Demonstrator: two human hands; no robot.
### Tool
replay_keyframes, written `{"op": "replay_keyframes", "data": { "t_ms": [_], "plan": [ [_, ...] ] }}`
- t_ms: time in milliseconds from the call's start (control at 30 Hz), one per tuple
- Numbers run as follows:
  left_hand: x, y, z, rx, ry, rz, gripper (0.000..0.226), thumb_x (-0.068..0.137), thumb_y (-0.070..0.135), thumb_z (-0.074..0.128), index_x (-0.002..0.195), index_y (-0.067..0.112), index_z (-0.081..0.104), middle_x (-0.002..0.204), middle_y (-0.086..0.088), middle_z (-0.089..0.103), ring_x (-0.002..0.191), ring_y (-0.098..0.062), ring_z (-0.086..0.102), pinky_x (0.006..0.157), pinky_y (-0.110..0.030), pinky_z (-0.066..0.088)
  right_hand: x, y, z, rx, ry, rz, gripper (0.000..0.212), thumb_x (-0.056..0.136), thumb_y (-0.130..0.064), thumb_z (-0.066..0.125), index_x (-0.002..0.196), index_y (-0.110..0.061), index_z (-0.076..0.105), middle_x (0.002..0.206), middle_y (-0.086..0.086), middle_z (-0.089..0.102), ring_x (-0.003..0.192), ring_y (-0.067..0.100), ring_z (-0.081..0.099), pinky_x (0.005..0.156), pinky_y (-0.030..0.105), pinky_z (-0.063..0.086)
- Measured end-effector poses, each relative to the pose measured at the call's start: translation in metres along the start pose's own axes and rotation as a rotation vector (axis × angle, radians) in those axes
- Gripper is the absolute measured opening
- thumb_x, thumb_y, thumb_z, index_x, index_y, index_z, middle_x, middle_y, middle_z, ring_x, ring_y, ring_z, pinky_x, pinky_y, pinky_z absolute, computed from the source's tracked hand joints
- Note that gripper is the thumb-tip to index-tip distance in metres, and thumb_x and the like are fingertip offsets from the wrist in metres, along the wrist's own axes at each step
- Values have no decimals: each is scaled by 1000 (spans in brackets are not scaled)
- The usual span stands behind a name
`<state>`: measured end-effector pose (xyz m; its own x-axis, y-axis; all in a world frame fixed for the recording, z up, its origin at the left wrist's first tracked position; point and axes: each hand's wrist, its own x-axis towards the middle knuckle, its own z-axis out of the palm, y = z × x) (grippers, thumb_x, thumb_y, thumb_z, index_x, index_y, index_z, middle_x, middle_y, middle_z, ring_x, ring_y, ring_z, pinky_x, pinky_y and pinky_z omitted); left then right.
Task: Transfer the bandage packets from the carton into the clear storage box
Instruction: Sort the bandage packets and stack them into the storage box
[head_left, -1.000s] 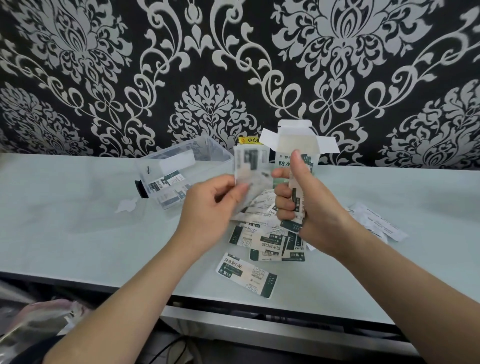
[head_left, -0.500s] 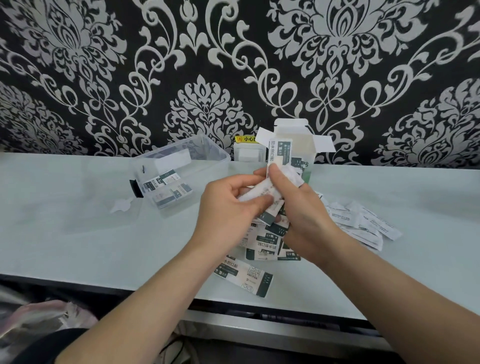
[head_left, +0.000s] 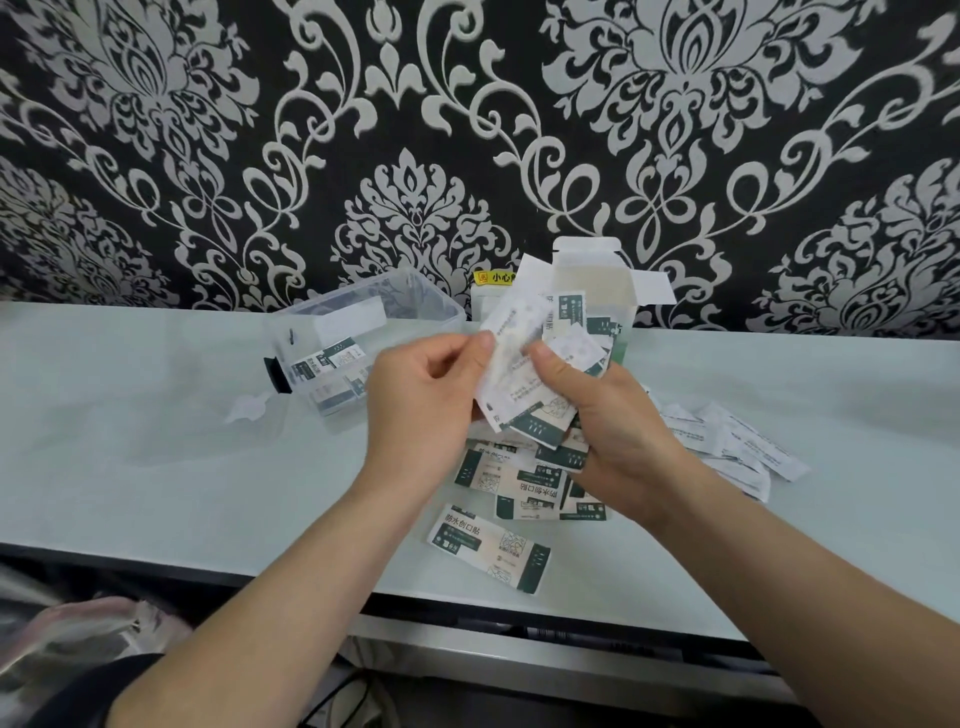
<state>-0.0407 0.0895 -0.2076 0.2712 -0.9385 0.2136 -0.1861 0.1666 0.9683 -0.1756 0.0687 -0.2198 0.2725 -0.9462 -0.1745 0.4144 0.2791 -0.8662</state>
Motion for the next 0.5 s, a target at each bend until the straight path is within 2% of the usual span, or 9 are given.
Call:
{"op": "replay_keyframes", "data": {
  "t_ms": [100,133,167,200,267,333,400,500],
  "plan": [
    [10,0,-16,363,108,521,14,91,20,65,88,27,76,68,3,72,59,-17,67,55,-39,56,1,-2,0,6,9,0,32,91,-23,65,114,-1,64,116,30,65,90,38,60,102,65,34],
    [10,1,-18,506,89,677,12,91,19,65,89,21,77,68,3,70,57,-17,64,52,-35,53,0,-2,1,-1,-3,-3,33,90,-26,67,113,-2,64,116,30,64,84,35,57,100,65,34],
    [8,0,-17,605,40,757,12,91,19,65,89,17,77,69,3,70,56,-14,61,51,-34,50,0,-3,1,-14,-12,-8,34,89,-28,67,113,-3,65,112,28,66,78,32,58,96,62,39],
    [4,-1,-13,641,-29,740,12,90,20,66,90,16,77,71,5,71,58,-12,60,53,-33,50,0,-3,1,-30,-15,-16,34,89,-29,66,113,-4,65,107,27,67,75,29,60,92,59,44],
    [-2,-1,-5,545,-124,507,9,87,26,69,92,23,76,78,10,72,64,-10,64,60,-33,54,1,-3,0,-40,-10,-35,32,92,-25,63,114,-2,64,101,24,69,76,30,67,83,52,54],
    [-1,0,-2,335,-147,204,11,79,28,78,89,30,74,78,11,73,70,-11,68,66,-38,58,1,-4,-2,-13,5,-44,31,91,-19,62,116,0,63,109,28,68,93,41,69,85,59,54],
    [4,2,-2,130,-163,-13,19,71,24,84,87,26,73,80,6,74,76,-19,71,73,-45,59,0,-4,-2,-5,14,-52,31,90,-16,63,117,-2,63,111,26,69,100,42,67,85,59,54],
    [4,3,-3,-13,-150,-129,18,71,12,84,84,19,74,80,-2,76,77,-25,73,77,-50,59,0,-4,-2,-36,14,-74,32,88,-13,66,117,-3,63,109,23,70,98,39,69,83,58,55]
  ]
}}
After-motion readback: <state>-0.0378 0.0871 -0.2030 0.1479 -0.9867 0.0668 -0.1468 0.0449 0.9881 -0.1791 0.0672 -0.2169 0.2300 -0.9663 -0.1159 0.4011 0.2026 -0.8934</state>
